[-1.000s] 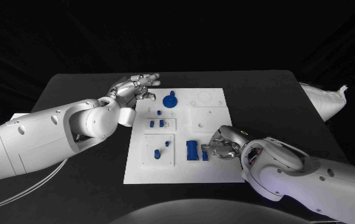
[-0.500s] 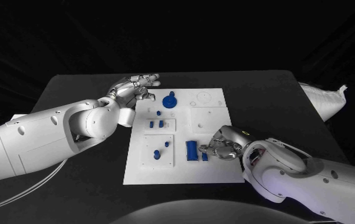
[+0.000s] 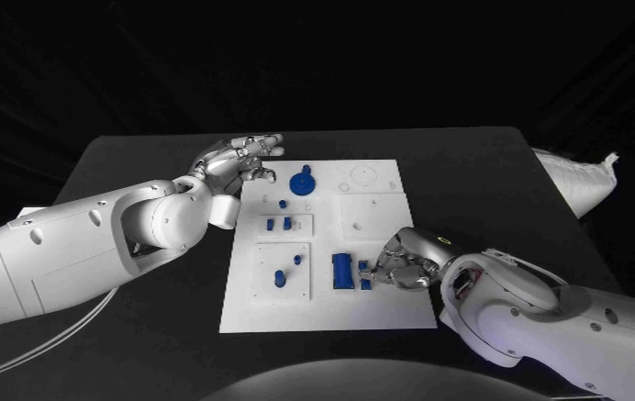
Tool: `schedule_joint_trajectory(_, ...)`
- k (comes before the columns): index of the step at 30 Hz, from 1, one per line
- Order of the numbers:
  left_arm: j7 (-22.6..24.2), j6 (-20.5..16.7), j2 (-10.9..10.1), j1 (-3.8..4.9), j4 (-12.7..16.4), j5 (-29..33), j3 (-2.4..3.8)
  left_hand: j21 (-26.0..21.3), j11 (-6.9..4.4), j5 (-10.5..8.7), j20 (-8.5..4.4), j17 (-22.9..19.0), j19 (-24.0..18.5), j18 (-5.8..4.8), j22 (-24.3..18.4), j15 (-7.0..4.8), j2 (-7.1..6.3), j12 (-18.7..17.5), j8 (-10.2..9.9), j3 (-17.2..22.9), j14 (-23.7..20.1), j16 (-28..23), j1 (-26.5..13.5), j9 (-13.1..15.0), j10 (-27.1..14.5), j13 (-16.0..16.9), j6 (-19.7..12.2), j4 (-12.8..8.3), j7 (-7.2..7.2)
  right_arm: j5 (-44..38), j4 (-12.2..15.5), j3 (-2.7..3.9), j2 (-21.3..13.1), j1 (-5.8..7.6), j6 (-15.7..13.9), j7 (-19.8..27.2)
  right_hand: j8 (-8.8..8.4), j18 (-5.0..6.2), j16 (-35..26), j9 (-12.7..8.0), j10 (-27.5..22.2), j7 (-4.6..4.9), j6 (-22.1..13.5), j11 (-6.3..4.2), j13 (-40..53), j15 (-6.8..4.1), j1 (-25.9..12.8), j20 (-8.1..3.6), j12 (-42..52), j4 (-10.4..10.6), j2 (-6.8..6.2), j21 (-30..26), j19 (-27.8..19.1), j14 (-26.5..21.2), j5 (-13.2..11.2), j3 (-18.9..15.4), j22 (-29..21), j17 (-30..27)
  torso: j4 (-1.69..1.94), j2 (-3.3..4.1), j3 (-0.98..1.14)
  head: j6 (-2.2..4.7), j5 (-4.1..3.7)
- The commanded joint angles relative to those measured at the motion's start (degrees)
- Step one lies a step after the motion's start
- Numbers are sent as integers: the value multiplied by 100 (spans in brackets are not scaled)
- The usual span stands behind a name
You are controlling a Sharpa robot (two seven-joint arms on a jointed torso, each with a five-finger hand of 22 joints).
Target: Assemble the parts on the task board
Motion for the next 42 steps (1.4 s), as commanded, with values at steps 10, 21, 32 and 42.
schedule_joint_trajectory(10,18,117,6,-11,6,-27,2,-23,-14,15,-8,-6,-45,105,-5,16,26,32,27,-8,-35,-20,10,-5,-34,8,-26,-13,-2,-55,-68,-1,30,-17,459,-4,45,-45,8,54,309,7,-66,18,788,-12,240,-34,-16,-93,93,-21,172,536,-94,-125,125,1154,15,3,-11,-17,-8)
schedule_joint_trajectory(21,16,113,-2,-13,5,-27,2,-23,-14,15,-8,-6,-45,105,-5,16,26,32,27,-8,-35,-20,10,-5,-34,8,-26,-13,-2,-113,-218,-2,152,-71,534,-15,46,-45,9,92,310,3,-85,16,796,-13,417,-33,-14,-188,176,-24,170,537,-100,-202,127,1157,17,5,-2,-39,6)
schedule_joint_trajectory(32,12,109,-3,-17,1,-27,2,-23,-14,15,-8,-6,-45,105,-5,16,26,32,27,-8,-35,-20,10,-5,-34,8,-26,-13,-2,-103,-300,3,183,-100,178,150,51,-45,8,132,321,12,-86,21,819,-10,318,-32,15,-80,306,-23,172,537,-115,-374,131,1156,7,-3,-3,-44,32)
schedule_joint_trajectory(42,-2,106,8,-27,-23,-27,2,-24,-13,16,-5,-21,-50,105,-10,19,36,45,32,-9,-44,-24,7,-6,-49,7,-34,-11,-1,936,-178,74,-53,3,-12,1001,-113,37,-185,120,132,120,-373,111,533,59,236,15,-592,42,165,-317,21,469,-123,-773,-266,860,2,-27,-16,1,5)
